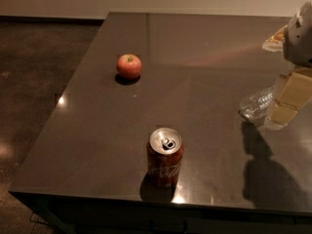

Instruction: Move apple near coke can

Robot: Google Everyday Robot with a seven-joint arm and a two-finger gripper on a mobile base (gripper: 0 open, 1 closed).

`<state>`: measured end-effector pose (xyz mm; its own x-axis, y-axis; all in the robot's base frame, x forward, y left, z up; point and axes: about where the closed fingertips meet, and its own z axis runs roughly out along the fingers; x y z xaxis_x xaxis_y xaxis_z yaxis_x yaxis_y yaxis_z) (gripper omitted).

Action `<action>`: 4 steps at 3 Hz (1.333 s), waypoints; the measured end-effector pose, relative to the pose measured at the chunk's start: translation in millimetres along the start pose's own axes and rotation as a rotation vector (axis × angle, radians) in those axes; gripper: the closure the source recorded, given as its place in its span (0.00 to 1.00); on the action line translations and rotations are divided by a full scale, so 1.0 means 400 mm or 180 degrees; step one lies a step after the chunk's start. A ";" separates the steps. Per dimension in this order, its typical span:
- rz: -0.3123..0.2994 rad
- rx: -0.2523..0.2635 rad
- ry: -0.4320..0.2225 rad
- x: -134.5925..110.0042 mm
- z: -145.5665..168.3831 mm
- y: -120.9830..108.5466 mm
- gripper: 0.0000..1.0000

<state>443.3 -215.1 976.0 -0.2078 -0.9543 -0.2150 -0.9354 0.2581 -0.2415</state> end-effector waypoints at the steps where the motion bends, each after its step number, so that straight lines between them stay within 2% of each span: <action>1: -0.0021 -0.0035 -0.0090 -0.043 0.041 -0.031 0.00; 3: -0.0034 -0.0012 -0.0370 -0.181 0.144 -0.103 0.00; 4: 0.0132 0.0049 -0.0464 -0.259 0.217 -0.167 0.00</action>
Offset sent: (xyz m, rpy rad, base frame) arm 0.0790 0.0733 -0.0313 0.1291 -0.0274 0.0697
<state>552.2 -120.2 932.2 -0.2013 -0.9110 -0.3600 -0.9222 0.3002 -0.2439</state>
